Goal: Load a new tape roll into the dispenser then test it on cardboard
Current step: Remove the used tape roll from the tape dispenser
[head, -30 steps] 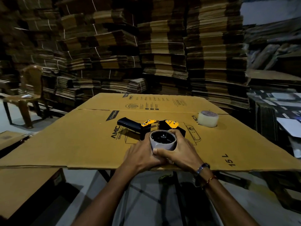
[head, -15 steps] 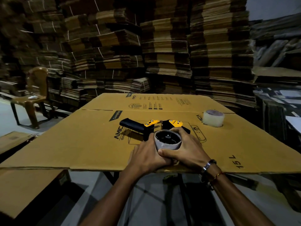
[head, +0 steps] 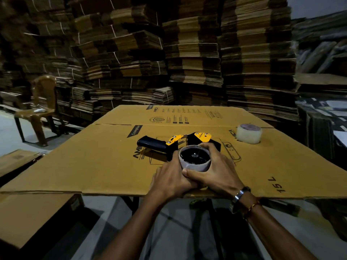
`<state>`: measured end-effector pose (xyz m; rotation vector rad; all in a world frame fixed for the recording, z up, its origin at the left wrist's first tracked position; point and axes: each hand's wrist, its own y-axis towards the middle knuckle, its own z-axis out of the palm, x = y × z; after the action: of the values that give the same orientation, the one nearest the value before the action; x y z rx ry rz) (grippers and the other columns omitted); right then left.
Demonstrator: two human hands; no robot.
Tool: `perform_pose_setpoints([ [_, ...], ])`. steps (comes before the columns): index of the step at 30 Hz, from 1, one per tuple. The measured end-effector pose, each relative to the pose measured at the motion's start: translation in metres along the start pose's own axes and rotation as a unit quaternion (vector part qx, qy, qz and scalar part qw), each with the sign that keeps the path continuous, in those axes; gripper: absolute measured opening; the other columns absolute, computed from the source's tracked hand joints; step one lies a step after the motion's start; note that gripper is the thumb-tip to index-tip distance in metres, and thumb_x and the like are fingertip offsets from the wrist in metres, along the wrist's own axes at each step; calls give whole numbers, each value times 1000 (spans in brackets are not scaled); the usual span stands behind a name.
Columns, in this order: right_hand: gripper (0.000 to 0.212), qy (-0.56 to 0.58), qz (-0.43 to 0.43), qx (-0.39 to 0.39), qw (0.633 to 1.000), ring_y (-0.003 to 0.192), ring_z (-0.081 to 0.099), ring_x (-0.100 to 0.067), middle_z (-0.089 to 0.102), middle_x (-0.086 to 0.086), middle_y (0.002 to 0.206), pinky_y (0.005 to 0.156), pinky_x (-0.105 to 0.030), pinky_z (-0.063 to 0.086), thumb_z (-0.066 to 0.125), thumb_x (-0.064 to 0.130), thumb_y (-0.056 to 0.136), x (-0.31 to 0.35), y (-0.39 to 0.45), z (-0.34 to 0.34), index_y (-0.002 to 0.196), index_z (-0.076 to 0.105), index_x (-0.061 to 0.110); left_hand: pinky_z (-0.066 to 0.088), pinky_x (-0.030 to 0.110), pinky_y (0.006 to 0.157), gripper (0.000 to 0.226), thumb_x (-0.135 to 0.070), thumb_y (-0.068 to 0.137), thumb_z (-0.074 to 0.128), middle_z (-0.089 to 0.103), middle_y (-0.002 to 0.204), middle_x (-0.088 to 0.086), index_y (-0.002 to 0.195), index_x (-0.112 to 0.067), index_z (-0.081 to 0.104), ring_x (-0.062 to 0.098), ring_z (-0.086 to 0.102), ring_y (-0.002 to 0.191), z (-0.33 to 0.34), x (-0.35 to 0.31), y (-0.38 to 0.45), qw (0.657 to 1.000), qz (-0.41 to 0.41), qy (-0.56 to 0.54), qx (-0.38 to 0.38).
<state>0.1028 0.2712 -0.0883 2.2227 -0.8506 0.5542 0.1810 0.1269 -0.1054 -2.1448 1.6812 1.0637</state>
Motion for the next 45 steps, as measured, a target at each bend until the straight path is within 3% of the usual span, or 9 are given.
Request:
perform_pose_setpoints([
  [7,80,3,-25,3,1000,108,61,-8,61,14,120,87,-17,48,85,55,67,-1,1,-1,131,46,27,55,43,86,94,-66,58,68,70,116,1,140,-37,30,32,66,104,0,1,1,1000,-2,10,-7],
  [10,85,18,-4,17,1000,108,63,-9,64,12,121,92,-27,53,78,70,59,-2,3,-2,128,48,29,55,43,86,101,-73,53,64,69,118,-2,141,-37,30,30,66,104,0,-1,2,1000,-4,18,7],
  [16,81,57,18,17,998,105,65,-5,67,15,115,89,-23,54,72,73,55,-5,3,-2,122,52,33,55,44,87,108,-83,47,63,68,120,-6,140,-38,31,26,67,104,-1,0,4,1000,0,19,21],
  [23,82,38,1,27,999,112,61,-11,63,9,126,95,-25,51,88,51,66,-5,2,-1,133,46,29,56,42,86,105,-76,50,64,69,119,-5,142,-38,30,26,67,103,-2,2,1,1000,11,15,12],
  [30,85,19,-25,21,999,110,58,-8,59,14,121,92,-22,47,88,50,66,-2,1,-2,134,43,29,56,41,89,110,-76,49,68,68,122,-6,144,-40,27,24,66,108,-2,4,3,1000,7,3,17],
  [37,89,61,0,9,998,110,62,-8,64,14,122,94,-27,52,74,71,55,-3,-2,1,130,47,31,55,45,89,103,-79,49,69,67,120,-5,136,-40,33,27,65,107,-1,6,6,1000,-3,0,24],
  [45,79,110,10,24,994,112,63,-5,65,15,122,97,-36,54,79,63,61,-8,-1,0,128,48,34,55,44,89,100,-78,52,70,67,121,-8,137,-41,33,24,66,106,-1,7,6,1000,11,5,26],
])
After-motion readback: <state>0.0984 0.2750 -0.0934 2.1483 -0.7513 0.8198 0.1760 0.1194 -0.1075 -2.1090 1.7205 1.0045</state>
